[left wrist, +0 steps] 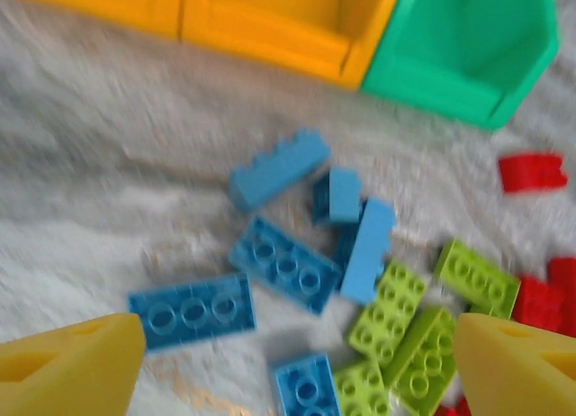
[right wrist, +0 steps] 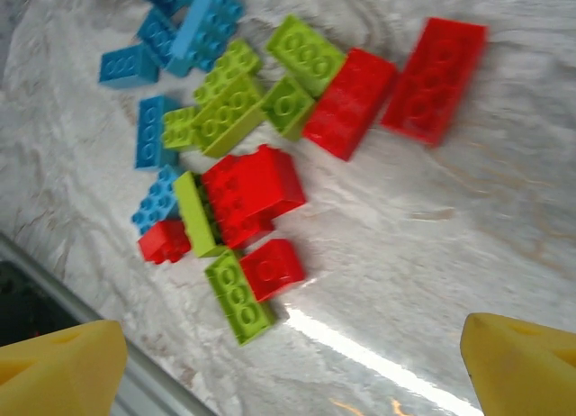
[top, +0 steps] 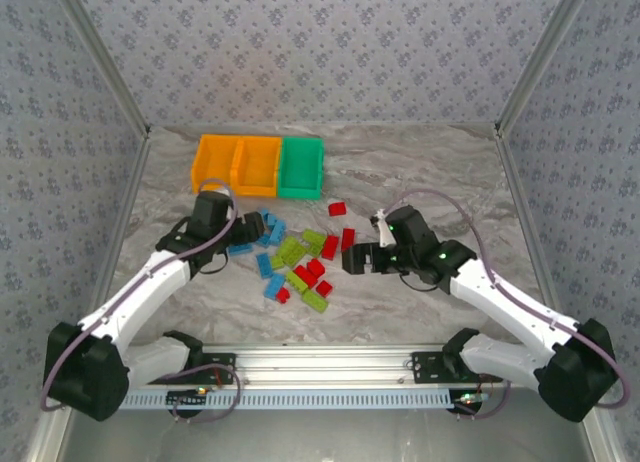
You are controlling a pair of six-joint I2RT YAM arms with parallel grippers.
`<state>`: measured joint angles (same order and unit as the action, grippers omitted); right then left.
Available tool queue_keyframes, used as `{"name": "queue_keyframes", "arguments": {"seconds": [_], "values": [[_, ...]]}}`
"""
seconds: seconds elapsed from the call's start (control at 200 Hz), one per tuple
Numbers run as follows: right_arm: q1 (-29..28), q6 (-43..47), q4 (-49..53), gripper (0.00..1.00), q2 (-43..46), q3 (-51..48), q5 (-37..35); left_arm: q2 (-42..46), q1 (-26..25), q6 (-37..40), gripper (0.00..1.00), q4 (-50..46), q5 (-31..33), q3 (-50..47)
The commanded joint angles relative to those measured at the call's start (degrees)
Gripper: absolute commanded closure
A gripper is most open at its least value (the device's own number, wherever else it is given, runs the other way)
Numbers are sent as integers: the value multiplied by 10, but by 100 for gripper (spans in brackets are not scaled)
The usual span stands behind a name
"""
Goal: Sort the legos into containers by color
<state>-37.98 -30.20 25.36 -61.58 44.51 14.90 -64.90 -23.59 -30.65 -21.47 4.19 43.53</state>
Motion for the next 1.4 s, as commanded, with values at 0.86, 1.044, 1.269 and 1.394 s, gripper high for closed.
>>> {"name": "queue_keyframes", "arguments": {"seconds": [0.86,1.044,1.269,1.394], "values": [[-19,-32,-14,3,-12,12,-43,-202,12,-21,10,-53,58,38],[-21,-38,-17,3,-18,14,-42,-224,21,-12,16,-37,50,40],[-23,-43,-11,3,-15,13,-47,-234,33,-11,30,-12,40,39],[-25,-44,-5,3,-11,15,-49,-224,43,-16,39,-9,19,37]]}}
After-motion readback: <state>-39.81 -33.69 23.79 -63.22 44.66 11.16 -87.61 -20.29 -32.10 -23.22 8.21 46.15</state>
